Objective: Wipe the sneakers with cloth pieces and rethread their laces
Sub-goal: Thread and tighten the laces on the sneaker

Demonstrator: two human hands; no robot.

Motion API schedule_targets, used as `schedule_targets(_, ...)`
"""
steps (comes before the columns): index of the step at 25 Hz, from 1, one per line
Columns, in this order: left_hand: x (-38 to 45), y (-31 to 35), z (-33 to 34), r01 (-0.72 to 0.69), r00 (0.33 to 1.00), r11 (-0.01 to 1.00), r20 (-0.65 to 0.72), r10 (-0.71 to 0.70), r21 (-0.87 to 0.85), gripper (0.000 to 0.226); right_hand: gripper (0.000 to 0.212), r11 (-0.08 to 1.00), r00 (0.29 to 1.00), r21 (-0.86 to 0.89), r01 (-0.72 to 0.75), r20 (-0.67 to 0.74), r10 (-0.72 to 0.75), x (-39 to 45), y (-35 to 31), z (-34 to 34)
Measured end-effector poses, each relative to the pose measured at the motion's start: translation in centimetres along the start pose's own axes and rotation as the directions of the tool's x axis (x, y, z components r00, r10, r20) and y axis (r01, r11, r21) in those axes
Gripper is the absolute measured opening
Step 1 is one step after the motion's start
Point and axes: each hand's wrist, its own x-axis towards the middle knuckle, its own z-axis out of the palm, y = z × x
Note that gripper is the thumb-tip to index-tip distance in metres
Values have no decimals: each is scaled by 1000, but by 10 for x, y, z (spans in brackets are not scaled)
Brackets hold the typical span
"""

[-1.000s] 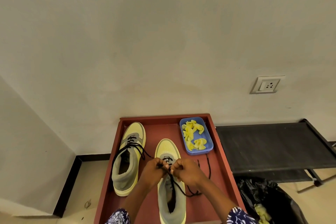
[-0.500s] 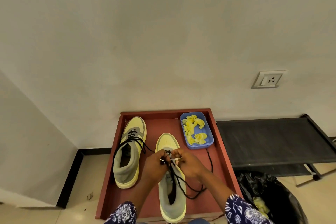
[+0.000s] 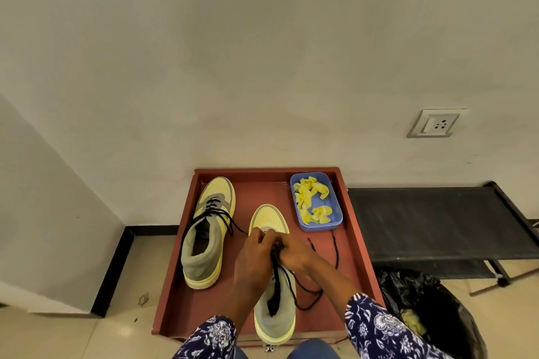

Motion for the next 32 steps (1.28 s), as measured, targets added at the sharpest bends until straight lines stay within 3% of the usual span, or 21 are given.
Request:
schedule_targets(4,0,-10,-2,-52,999,998,-8,51,-36,25,8,990,998,-139,18,-57,-26,4,6,-10)
schedule_targets(8,-1,-16,-1,-125,992,970,-36,120,-209,18,13,984,996,-169,63,-44,-72,3,10,-20)
schedule_targets(12,2,-22,1,-63,996,942,-78,39,-330,31,5,968,990,-236,85,-89,-109,3,11,-29)
schedule_targets(14,2,-20,1,-56,997,932,-72,33,-358,44,14,915,984,-399,61,-128,-122,0,8,-29)
schedule_targets(16,1,-19,1,-57,998,927,-57,39,-371,38,25,794,968,-608,-25,-212,-131,-5,6,-26)
schedule_targets(18,0,-18,0,-46,998,927,-46,31,-372,31,31,739,946,-662,-126,-303,-111,-9,7,-24)
schedule_targets(25,-6,-21,-4,-37,997,917,-77,7,-396,39,27,825,853,-510,-245,-517,-66,-22,27,-50)
schedule_targets(32,-7,-21,-2,40,995,910,-72,-76,-412,44,8,959,704,-233,-160,-708,-55,-39,24,-78)
